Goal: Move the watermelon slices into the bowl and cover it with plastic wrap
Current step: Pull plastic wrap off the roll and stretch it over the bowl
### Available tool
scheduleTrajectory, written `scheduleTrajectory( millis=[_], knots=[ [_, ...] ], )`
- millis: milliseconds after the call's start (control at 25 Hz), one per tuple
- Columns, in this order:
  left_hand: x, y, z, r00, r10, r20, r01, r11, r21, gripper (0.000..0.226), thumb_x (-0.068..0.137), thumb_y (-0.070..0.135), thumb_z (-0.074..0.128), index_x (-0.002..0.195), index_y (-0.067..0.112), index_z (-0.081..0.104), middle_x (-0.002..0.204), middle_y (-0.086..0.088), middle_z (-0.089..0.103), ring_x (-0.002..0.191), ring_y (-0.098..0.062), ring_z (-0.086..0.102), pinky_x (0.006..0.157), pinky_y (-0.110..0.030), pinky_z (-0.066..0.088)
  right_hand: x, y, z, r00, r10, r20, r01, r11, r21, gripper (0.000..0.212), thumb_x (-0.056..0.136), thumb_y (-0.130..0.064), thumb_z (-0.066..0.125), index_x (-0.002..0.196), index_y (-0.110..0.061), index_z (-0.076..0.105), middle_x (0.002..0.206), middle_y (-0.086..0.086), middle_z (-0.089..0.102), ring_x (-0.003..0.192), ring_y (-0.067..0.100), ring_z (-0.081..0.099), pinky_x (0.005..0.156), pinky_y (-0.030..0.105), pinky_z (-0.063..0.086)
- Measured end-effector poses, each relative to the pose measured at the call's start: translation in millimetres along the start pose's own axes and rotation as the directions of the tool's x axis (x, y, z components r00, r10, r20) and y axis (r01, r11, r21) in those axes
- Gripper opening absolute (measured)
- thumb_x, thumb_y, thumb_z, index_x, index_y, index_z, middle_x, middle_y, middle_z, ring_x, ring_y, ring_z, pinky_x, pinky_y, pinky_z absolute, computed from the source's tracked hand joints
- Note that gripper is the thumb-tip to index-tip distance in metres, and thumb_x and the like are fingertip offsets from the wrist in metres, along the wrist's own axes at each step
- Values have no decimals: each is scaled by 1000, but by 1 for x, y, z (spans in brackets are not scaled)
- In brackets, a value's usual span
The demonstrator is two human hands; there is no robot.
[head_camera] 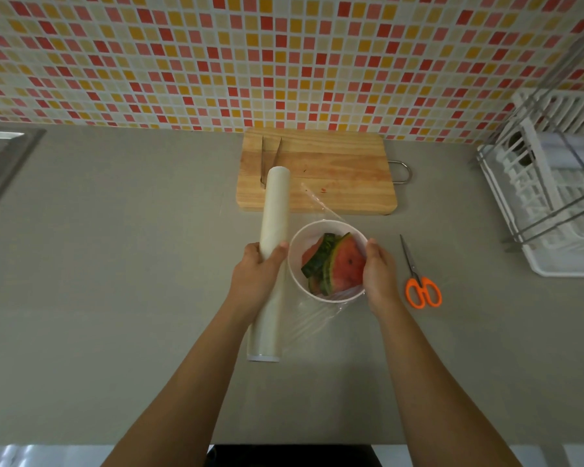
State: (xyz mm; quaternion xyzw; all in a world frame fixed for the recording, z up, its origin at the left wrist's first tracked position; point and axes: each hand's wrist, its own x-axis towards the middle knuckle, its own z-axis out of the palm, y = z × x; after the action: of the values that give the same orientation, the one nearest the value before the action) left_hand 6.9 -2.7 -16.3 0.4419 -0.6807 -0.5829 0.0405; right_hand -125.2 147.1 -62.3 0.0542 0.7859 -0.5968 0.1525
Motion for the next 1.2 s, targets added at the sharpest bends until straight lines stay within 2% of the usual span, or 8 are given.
scheduleTrajectory(
  millis=[80, 240, 360, 560, 800, 1000, 1080, 1200],
  knots=[
    [3, -7, -3, 1000, -22, 20, 23, 1000, -14, 51, 83, 61, 54, 114, 21, 44, 101, -1, 61, 90, -21, 65, 74, -39, 54, 0, 1, 1, 1000, -3, 0, 3, 1000, 4, 39, 98, -28, 36, 69, -19, 60, 75, -3, 63, 73, 11, 59, 64, 24, 44],
    [5, -17, -5, 988, -51, 148, 63, 995, -77, 54, 87, 60, 48, 118, 16, 48, 111, -11, 64, 98, -30, 65, 90, -53, 52, 0, 1, 1, 1000, -20, 13, 20, 1000, -7, 39, 98, -29, 34, 74, -13, 60, 78, 6, 63, 76, 18, 60, 68, 27, 45],
    [3, -18, -1, 972, -98, 212, 134, 977, -164, 52, 93, 54, 41, 126, 14, 48, 108, -8, 64, 92, -24, 64, 81, -43, 55, 2, -1, 1, 1000, -20, 23, 21, 999, -27, 39, 99, -30, 34, 78, -11, 62, 79, 6, 64, 77, 18, 60, 66, 26, 45],
    [-6, -23, 9, 993, -111, 48, 115, 989, -94, 59, 74, 57, 59, 113, 14, 47, 102, -3, 61, 88, -21, 63, 70, -38, 52, 7, -1, -1, 998, -24, 59, 27, 998, -51, 42, 99, -30, 33, 89, -4, 64, 89, 14, 65, 84, 23, 61, 71, 29, 46],
    [-8, -38, -2, 996, -60, 60, 61, 998, -21, 44, 84, 57, 54, 115, 26, 48, 108, -3, 62, 96, -25, 63, 87, -46, 52, 5, -2, 0, 999, -21, 40, 22, 999, -32, 38, 99, -31, 33, 88, -9, 63, 92, 13, 65, 87, 23, 61, 72, 28, 45],
    [-21, -40, -1, 997, -75, 6, 75, 997, -23, 55, 70, 58, 64, 107, 19, 52, 98, 0, 63, 86, -18, 63, 69, -37, 52, 2, -3, 0, 999, -34, 29, 35, 999, -29, 39, 99, -30, 33, 86, -8, 63, 90, 13, 65, 84, 22, 61, 73, 30, 47],
    [-21, -44, -7, 995, -84, 62, 85, 996, -25, 54, 62, 53, 64, 103, 18, 58, 100, -5, 66, 88, -24, 65, 78, -45, 55, 2, -4, 0, 999, -43, 10, 43, 999, -20, 38, 99, -29, 34, 81, -8, 61, 83, 9, 63, 77, 18, 60, 65, 26, 44],
    [-22, -45, -12, 989, -84, 121, 89, 995, -42, 49, 72, 55, 62, 109, 25, 54, 105, -6, 66, 95, -26, 65, 86, -49, 54, 4, -2, 1, 999, -36, -2, 36, 999, -12, 38, 99, -28, 34, 72, -14, 58, 77, 6, 61, 76, 18, 58, 63, 26, 43]
  ],
)
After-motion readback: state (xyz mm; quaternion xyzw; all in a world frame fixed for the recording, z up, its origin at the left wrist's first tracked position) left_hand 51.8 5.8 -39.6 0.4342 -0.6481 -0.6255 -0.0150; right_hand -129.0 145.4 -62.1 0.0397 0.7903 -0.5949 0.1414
